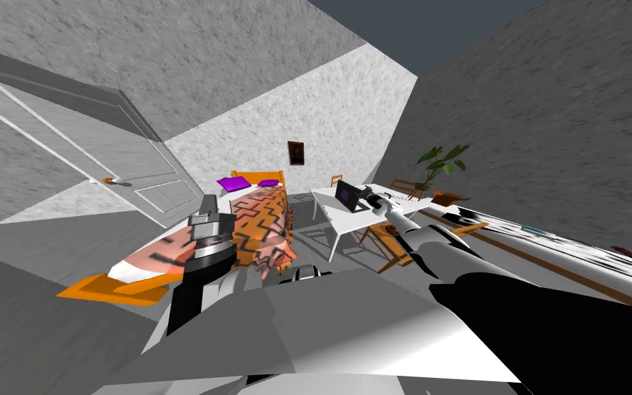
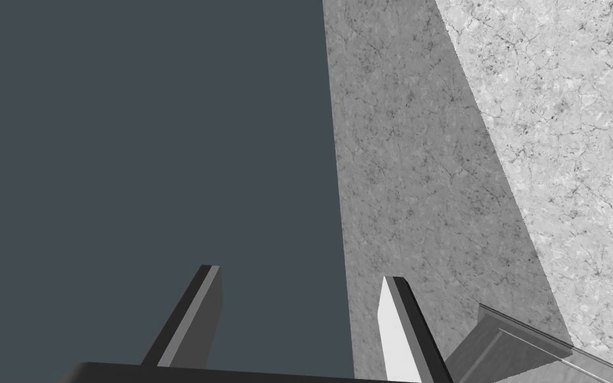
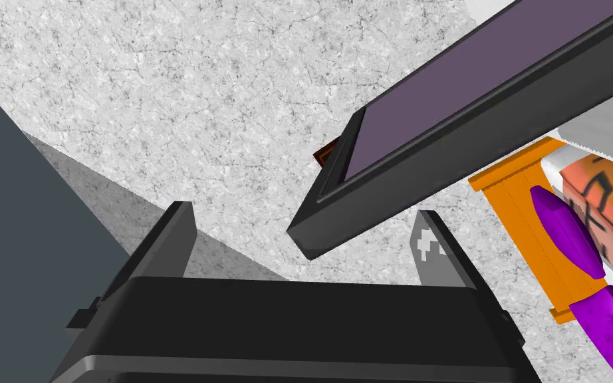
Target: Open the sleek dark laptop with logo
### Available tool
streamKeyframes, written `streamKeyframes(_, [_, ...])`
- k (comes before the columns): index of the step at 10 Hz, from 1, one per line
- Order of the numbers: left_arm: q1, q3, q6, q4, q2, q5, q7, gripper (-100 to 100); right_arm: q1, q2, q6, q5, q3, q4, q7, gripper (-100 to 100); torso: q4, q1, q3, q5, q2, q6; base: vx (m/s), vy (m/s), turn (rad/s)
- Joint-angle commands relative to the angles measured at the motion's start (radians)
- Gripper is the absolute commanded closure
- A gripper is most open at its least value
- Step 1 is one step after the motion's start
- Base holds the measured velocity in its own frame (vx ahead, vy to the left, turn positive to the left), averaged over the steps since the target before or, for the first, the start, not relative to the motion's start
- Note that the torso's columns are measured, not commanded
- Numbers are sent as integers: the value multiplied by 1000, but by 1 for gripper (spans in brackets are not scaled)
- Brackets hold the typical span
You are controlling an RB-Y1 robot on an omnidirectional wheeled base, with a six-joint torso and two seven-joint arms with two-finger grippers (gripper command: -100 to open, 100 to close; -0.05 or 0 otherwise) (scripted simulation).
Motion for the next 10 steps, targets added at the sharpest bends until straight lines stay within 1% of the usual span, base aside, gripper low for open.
streamKeyframes(1, [0,0,0,0,0,0,0,0,-15,17,18,11,-74,47,58,-100,0,-3,0,-1,1,-2,-93,-120,339])
streamKeyframes(2, [0,0,0,0,0,0,0,0,-17,27,52,20,-108,68,99,-100,0,-4,1,-1,1,-1,-161,-125,457])
streamKeyframes(3, [0,0,0,0,0,0,0,0,-17,27,52,20,-139,68,105,-100,1,-5,3,-2,6,-1,-147,-120,290])
streamKeyframes(4, [0,0,0,0,0,0,0,0,-19,37,86,29,-175,88,150,-100,2,-5,3,-2,5,1,-163,-120,382])
streamKeyframes(5, [0,0,0,0,0,0,0,0,-19,37,86,29,-204,88,152,-100,1,-4,3,-1,5,-1,-137,-117,276])
streamKeyframes(6, [0,0,0,0,0,0,0,0,-21,47,120,38,-233,108,192,-100,1,-4,1,-1,2,0,-166,-113,300])
streamKeyframes(7, [0,0,0,0,0,0,0,0,-21,47,120,38,-241,108,199,-100,1,-4,2,-1,3,-1,-152,-94,402])
streamKeyframes(8, [0,0,0,0,0,0,0,0,-21,47,120,38,-269,108,199,-100,0,-3,1,-1,2,-1,-60,-47,112])
streamKeyframes(9, [0,0,0,0,0,0,0,0,-23,58,154,46,-303,129,246,-100,-1,-2,-1,-1,-2,1,-118,-49,249])
streamKeyframes(10, [0,0,0,0,0,0,0,0,-23,58,154,46,-334,129,246,-100,0,-3,1,-1,2,-2,-130,-67,301])
